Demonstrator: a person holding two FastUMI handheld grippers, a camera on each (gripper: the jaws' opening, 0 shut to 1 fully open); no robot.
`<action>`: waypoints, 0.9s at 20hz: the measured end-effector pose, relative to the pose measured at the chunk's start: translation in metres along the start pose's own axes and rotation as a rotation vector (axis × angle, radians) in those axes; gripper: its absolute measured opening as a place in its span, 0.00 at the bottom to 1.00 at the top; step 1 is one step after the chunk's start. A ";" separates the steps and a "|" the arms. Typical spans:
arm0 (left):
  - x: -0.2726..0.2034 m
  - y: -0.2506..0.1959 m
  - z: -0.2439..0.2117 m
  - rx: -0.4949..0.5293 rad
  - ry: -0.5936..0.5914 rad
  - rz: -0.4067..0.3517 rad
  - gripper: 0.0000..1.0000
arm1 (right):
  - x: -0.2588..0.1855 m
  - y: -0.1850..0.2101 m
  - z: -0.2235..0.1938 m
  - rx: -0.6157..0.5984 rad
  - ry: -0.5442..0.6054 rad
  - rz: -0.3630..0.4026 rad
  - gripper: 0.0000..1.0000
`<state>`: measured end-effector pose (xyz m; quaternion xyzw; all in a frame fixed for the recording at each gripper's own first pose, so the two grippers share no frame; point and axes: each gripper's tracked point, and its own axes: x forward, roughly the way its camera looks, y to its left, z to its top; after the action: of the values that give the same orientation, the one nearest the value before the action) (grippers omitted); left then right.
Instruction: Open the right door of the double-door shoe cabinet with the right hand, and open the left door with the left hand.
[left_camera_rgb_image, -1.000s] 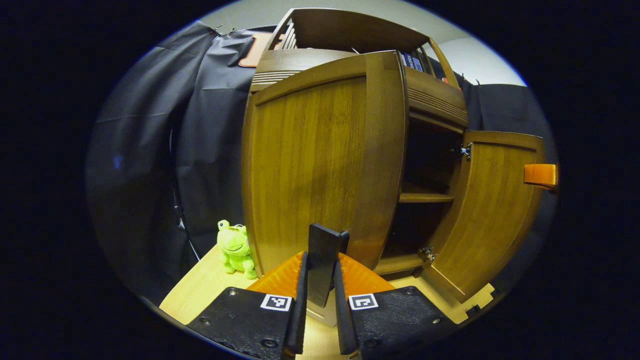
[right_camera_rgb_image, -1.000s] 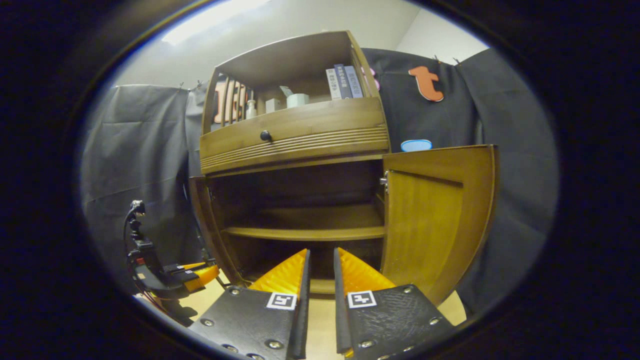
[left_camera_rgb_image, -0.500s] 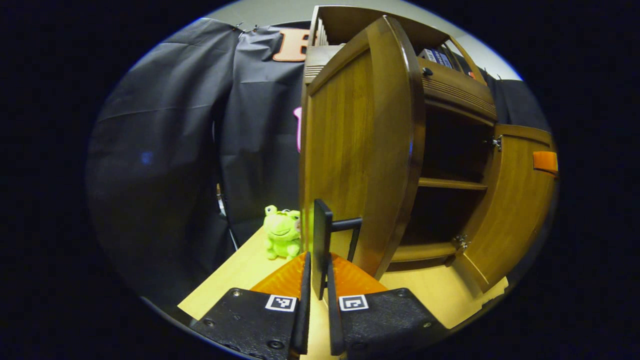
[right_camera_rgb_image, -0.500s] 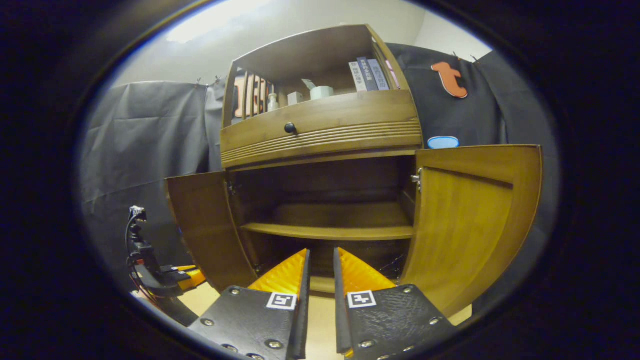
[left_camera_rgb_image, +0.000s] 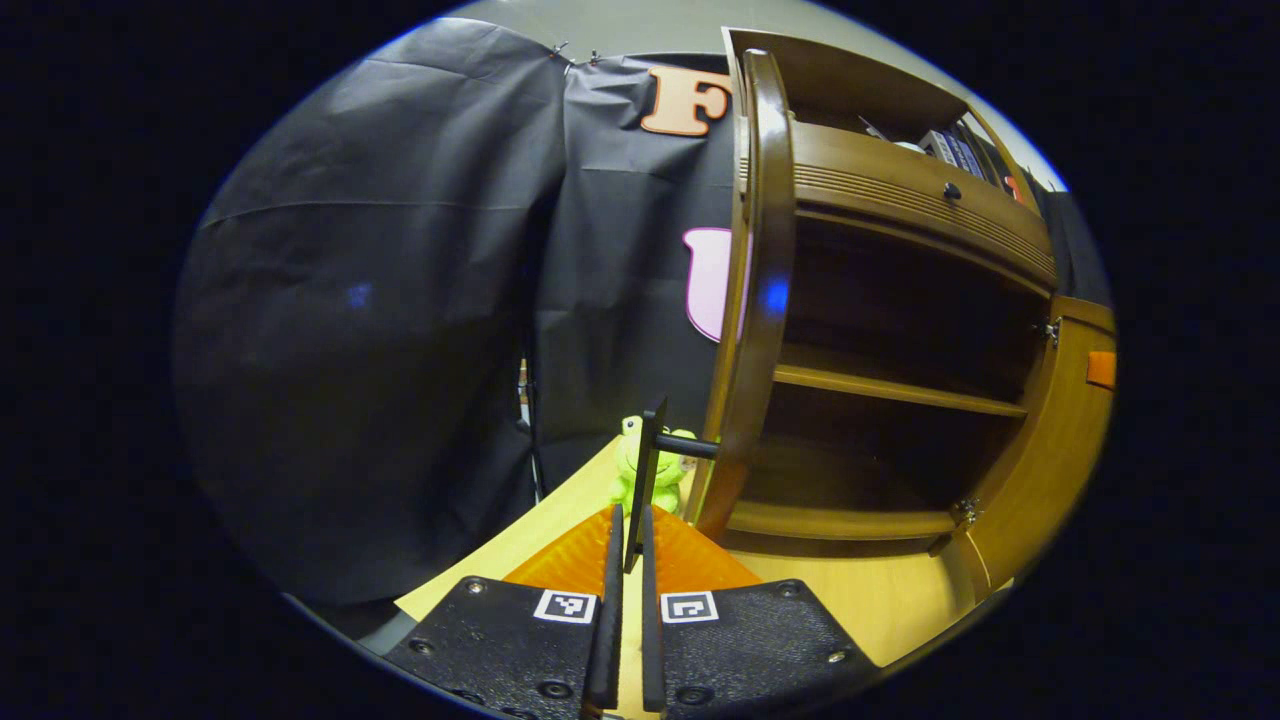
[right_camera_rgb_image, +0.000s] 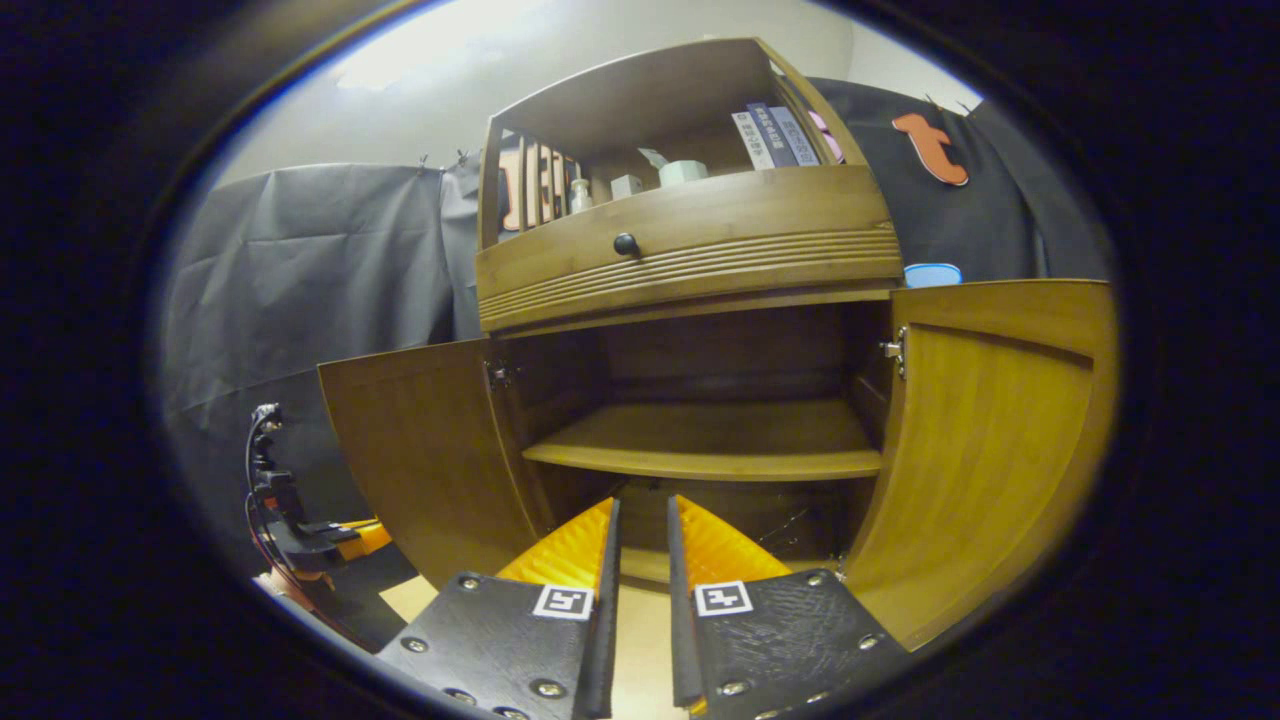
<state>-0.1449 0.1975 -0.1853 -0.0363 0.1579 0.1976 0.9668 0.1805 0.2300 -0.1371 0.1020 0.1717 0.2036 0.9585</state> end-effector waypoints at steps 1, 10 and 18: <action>-0.002 0.005 0.001 -0.001 -0.002 0.013 0.10 | 0.001 0.002 -0.001 0.002 0.002 0.008 0.23; -0.015 0.005 -0.002 -0.004 0.005 0.025 0.10 | -0.001 0.011 -0.005 -0.006 0.013 0.041 0.23; -0.012 -0.005 -0.003 0.020 0.015 0.019 0.11 | -0.017 0.000 -0.008 -0.003 0.008 -0.006 0.23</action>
<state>-0.1545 0.1878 -0.1840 -0.0265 0.1674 0.2050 0.9640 0.1627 0.2236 -0.1396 0.0992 0.1754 0.2014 0.9586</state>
